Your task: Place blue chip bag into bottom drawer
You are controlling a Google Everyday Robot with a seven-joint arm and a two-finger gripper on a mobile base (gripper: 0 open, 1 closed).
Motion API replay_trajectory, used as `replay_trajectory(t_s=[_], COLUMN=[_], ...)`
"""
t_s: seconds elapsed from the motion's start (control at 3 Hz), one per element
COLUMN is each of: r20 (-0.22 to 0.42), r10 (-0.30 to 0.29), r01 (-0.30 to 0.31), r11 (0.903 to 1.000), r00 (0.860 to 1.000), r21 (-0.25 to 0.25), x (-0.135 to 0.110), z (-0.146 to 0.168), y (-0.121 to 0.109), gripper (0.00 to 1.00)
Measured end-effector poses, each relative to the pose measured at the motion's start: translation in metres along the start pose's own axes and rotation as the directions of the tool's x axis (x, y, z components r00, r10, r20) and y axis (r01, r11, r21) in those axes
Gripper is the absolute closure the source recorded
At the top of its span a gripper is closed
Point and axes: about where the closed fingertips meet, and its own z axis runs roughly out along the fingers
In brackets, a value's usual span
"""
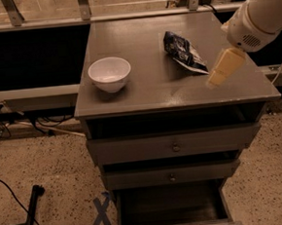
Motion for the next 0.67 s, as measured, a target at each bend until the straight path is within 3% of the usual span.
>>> replay_trajectory(t_s=[0.33,0.67], r20=[0.096,0.186], r10=[0.041,0.089], r01=[-0.047,-0.104], r11=[0.9972,0.9920], r00=[0.995,0.979], r21=[0.058,0.072], x=[-0.021,-0.047], z=[0.043,0.093], y=[-0.035,-0.060], gripper=[0.00,0.02])
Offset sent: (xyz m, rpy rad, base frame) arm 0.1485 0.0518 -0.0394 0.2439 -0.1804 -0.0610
